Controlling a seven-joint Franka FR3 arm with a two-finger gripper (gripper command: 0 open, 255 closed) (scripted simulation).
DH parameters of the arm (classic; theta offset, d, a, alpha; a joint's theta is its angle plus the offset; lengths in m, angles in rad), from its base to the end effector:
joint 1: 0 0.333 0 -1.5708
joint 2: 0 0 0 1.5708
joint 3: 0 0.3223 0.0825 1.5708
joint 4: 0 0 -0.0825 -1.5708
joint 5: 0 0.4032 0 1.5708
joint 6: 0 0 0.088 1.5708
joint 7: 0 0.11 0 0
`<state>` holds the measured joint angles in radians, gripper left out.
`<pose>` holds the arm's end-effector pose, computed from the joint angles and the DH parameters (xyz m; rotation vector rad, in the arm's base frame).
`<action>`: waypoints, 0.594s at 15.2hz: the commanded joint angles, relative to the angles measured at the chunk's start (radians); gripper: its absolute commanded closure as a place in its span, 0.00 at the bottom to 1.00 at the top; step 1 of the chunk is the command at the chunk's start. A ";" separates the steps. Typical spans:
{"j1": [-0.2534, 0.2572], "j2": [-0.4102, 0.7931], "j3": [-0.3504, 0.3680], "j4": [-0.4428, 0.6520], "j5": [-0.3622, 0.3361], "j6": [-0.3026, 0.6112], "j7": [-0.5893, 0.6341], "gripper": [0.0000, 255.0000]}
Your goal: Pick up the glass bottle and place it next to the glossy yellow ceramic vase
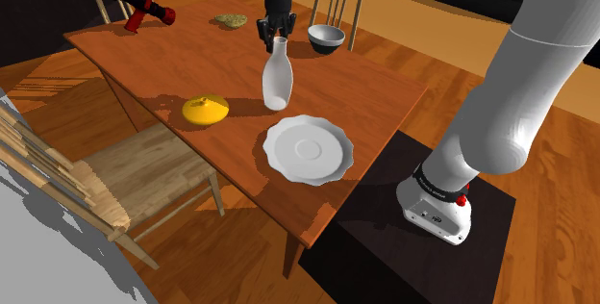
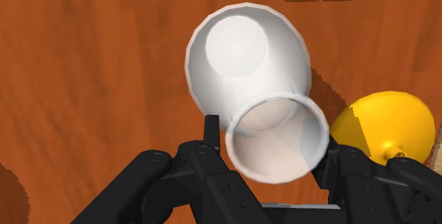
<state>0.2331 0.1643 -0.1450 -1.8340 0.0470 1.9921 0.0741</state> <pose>0.6194 0.0614 0.4358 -3.1228 0.0054 0.0091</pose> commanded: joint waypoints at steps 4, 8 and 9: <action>0.000 0.000 0.000 0.000 0.000 0.000 0.000 0.00; 0.000 -0.008 -0.001 0.024 -0.002 -0.031 0.001 0.00; 0.000 -0.015 -0.001 0.049 -0.003 -0.063 0.002 0.00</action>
<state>0.2353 0.1529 -0.1441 -1.8068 0.0443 1.9550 0.0795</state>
